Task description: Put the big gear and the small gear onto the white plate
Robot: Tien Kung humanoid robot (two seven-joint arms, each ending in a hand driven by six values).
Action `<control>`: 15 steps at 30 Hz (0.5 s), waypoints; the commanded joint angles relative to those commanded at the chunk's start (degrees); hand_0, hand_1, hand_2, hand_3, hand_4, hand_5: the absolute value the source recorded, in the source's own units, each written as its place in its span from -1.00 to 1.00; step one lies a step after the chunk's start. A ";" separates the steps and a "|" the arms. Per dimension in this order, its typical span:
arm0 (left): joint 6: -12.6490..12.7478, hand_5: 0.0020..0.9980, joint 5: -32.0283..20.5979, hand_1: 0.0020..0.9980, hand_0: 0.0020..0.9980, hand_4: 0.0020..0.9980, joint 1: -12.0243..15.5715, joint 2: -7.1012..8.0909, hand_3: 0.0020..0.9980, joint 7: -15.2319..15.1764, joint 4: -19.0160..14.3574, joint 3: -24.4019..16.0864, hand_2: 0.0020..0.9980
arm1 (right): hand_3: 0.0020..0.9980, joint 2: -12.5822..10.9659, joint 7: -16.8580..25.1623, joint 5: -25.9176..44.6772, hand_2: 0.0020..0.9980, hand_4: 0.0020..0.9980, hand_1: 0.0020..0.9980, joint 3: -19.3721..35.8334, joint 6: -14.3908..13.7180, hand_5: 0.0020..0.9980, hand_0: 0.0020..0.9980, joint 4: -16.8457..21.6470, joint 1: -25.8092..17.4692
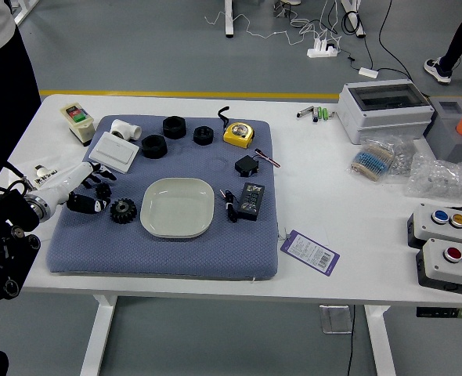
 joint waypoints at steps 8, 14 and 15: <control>-0.47 -1.00 0.00 0.24 0.01 0.22 -0.68 -0.13 0.23 0.59 0.58 -0.12 0.38 | 0.12 -0.08 -0.01 -0.06 0.47 0.57 0.37 0.28 -0.02 0.36 0.34 0.01 0.18; -0.86 -1.00 0.00 0.03 -0.11 0.04 -0.71 -0.08 0.12 0.72 0.98 -0.26 0.13 | 0.12 -0.10 -0.03 -0.01 0.47 0.57 0.38 0.23 -0.06 0.36 0.34 0.00 0.20; -0.92 -1.00 0.00 0.03 -0.11 0.04 -0.70 -0.07 0.12 0.74 1.02 -0.27 0.13 | 0.12 -0.10 -0.03 -0.01 0.47 0.57 0.38 0.23 -0.07 0.36 0.34 0.00 0.20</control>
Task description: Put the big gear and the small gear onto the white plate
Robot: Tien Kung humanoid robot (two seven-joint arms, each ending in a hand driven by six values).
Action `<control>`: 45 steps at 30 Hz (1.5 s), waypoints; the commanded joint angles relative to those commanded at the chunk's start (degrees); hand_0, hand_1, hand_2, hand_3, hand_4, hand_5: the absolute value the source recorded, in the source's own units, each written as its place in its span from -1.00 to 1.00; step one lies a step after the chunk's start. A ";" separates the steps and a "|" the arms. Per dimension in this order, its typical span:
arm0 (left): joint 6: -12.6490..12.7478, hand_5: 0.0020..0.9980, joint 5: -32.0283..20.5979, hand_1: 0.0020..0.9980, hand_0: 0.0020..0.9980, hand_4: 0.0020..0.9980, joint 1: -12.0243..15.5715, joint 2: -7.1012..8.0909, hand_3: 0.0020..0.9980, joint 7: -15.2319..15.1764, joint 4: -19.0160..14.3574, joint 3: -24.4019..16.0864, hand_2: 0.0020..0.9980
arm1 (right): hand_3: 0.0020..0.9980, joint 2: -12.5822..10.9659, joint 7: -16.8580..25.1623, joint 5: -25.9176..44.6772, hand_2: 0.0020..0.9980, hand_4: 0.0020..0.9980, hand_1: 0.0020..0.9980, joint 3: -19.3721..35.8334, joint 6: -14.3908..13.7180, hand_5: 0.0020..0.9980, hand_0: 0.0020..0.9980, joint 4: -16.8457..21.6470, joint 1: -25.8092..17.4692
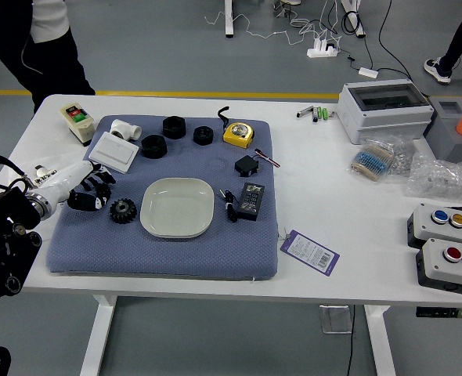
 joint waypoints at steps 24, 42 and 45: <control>-0.12 -1.00 0.00 -0.10 -0.37 -0.26 -0.09 0.31 0.05 -0.16 -0.96 -0.15 0.00 | 0.12 -0.21 0.17 -0.32 0.47 0.57 0.37 0.54 -0.04 0.36 0.34 -0.03 0.35; -5.05 -1.00 0.00 -0.08 -0.35 -0.05 2.60 2.94 0.11 2.78 -22.41 12.73 0.03 | 0.12 -0.14 0.07 -0.37 0.47 0.57 0.37 0.39 0.12 0.35 0.34 -0.10 0.37; -5.78 -1.00 0.00 -0.07 -0.33 0.09 2.22 3.38 0.12 3.26 -25.33 15.64 0.06 | 0.12 -0.15 0.04 -0.38 0.47 0.57 0.37 0.28 0.17 0.35 0.34 -0.09 0.35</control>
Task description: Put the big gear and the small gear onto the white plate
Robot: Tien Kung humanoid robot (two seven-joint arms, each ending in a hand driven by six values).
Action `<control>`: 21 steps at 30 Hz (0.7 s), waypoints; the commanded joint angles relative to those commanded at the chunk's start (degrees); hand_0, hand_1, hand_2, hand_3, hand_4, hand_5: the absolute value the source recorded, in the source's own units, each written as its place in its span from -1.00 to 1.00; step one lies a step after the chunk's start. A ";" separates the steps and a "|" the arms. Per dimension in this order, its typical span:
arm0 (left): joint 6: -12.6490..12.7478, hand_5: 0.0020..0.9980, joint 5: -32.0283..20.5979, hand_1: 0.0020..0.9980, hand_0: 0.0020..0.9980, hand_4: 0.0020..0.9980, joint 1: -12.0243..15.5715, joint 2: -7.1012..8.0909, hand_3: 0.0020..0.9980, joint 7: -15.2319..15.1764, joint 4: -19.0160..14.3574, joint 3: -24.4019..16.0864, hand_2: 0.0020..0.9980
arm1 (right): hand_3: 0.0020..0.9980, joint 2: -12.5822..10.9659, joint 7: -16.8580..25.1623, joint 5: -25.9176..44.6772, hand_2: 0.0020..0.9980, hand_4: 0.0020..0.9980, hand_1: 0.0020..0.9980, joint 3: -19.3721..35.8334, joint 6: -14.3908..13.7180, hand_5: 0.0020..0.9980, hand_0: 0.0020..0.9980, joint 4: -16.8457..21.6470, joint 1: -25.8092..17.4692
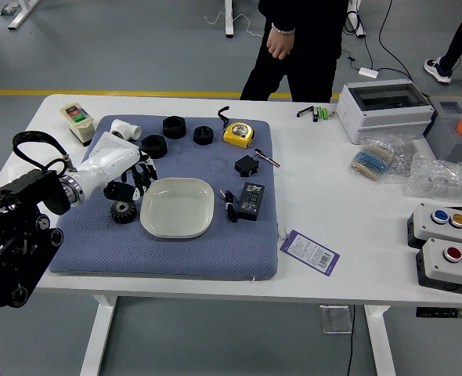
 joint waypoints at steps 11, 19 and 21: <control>-1.75 -0.41 0.00 0.21 -0.16 0.85 -1.29 -0.49 0.25 -0.34 -0.02 6.29 0.50 | 0.12 -0.03 0.12 0.06 0.47 0.57 0.37 -0.22 -0.02 0.35 0.34 0.02 -0.07; -3.06 -0.18 0.00 0.64 0.37 1.00 -0.97 -0.70 0.65 -2.69 -0.05 6.36 1.00 | 0.12 0.03 0.12 0.25 0.47 0.57 0.37 -0.67 0.00 0.35 0.34 0.00 -0.33; -3.04 -0.18 0.00 0.64 0.37 1.00 -0.72 -0.65 0.65 -2.94 -0.89 5.77 1.00 | 0.12 0.07 0.12 0.31 0.47 0.57 0.37 -0.72 0.01 0.35 0.34 -0.01 -0.40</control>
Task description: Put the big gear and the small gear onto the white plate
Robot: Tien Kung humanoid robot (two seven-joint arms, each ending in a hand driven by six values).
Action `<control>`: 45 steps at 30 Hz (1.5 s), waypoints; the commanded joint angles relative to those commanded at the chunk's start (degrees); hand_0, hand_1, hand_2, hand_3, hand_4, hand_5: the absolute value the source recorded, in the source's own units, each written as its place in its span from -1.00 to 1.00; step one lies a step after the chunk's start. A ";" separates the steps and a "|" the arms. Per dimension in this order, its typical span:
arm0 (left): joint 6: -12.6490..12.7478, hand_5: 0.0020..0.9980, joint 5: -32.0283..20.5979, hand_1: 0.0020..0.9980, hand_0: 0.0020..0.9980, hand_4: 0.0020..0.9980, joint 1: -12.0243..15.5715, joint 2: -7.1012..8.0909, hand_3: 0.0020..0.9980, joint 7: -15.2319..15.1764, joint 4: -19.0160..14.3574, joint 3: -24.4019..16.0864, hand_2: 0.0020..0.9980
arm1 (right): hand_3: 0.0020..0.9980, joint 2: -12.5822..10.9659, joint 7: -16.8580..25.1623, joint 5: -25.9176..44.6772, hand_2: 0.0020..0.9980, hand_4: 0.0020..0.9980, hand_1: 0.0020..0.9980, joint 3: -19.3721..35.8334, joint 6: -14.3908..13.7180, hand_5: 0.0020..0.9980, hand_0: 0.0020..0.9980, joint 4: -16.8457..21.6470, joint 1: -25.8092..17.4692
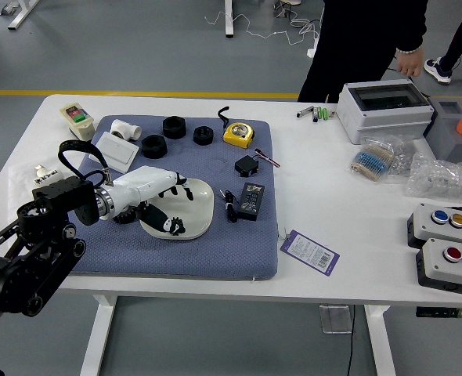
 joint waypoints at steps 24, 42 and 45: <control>-4.74 -0.72 0.00 0.69 0.48 0.99 0.53 4.31 0.64 0.94 2.71 -8.89 0.94 | 0.12 -0.03 -0.05 -0.13 0.47 0.57 0.37 0.74 0.09 0.35 0.34 -0.04 0.22; -2.36 -0.87 0.00 0.65 0.46 0.91 1.75 3.56 0.65 1.31 10.31 -11.23 0.78 | 0.12 0.11 -0.12 0.03 0.47 0.57 0.37 0.58 0.13 0.35 0.34 -0.08 0.29; -1.85 -0.87 0.00 0.61 0.45 0.89 1.71 3.32 0.64 1.33 11.18 -10.77 0.74 | 0.12 0.09 -0.11 -0.03 0.47 0.57 0.37 0.66 0.11 0.35 0.34 -0.08 0.36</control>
